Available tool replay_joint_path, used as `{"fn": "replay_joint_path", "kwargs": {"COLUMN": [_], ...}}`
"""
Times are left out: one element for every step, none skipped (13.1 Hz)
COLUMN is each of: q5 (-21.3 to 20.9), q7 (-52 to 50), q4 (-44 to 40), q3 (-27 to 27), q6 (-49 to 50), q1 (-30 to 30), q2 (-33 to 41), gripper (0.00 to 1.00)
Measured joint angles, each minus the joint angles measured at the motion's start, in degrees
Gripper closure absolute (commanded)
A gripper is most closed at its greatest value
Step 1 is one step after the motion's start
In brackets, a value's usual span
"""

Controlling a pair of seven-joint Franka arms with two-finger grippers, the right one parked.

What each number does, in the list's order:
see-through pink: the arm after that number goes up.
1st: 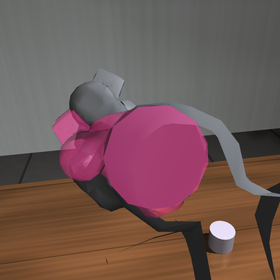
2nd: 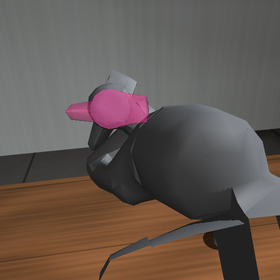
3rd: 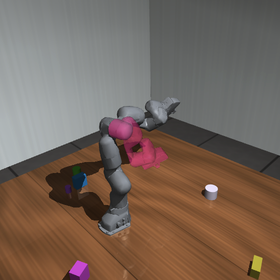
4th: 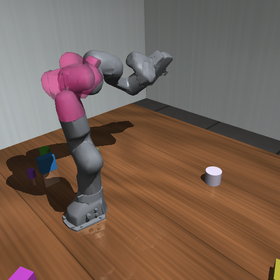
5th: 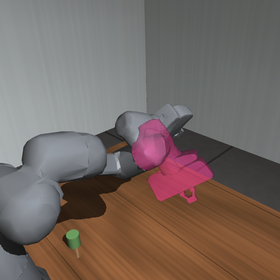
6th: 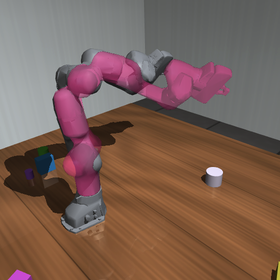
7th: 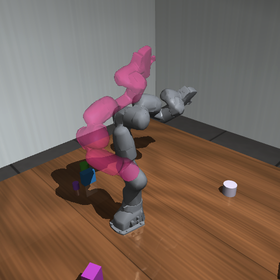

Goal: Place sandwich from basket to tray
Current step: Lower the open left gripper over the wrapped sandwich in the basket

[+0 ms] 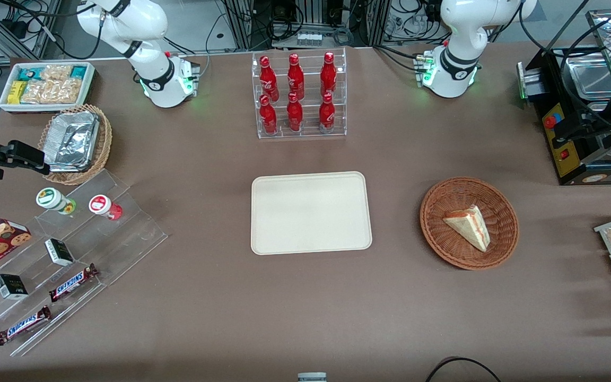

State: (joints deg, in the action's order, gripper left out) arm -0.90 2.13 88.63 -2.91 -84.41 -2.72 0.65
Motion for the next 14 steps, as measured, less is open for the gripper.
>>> {"fn": "replay_joint_path", "kwargs": {"q5": [0.0, 0.0, 0.0, 0.0, 0.0, 0.0, 0.0, 0.0, 0.0, 0.0, 0.0, 0.0, 0.0, 0.0], "q7": [0.3, 0.8, 1.0, 1.0, 1.0, 1.0, 0.9, -0.2, -2.9, -6.7, -11.4, -15.8, -19.9, -24.5], "q4": [0.0, 0.0, 0.0, 0.1, 0.3, 0.6, 1.3, 2.7, 5.2, 7.9, 10.6, 13.3, 15.9, 18.9], "q3": [-0.1, -0.1, -0.1, -0.1, -0.1, -0.1, -0.1, -0.1, -0.1, -0.3, -0.7, -1.0, -1.3, -1.5], "q6": [-0.1, -0.2, -0.2, -0.2, -0.3, -0.9, -2.5, -4.8, -8.0, -11.0, -14.0, -17.3, -21.2, -25.7], "q1": [0.0, 0.0, 0.0, 0.0, 0.0, 0.0, 0.0, 0.0, 0.0, 0.0, 0.1, 0.2, 0.5, 0.7], "q2": [0.0, 0.0, -0.1, -0.3, -0.8, -1.6, -2.6, -3.5, -4.1, -4.4, -4.5, -4.5, -4.5, -4.5], "gripper": [0.00, 0.00, 0.00, 0.00, 0.00, 0.00, 0.00, 0.00, 0.00, 0.00, 0.00, 0.00, 0.00, 0.00]}}
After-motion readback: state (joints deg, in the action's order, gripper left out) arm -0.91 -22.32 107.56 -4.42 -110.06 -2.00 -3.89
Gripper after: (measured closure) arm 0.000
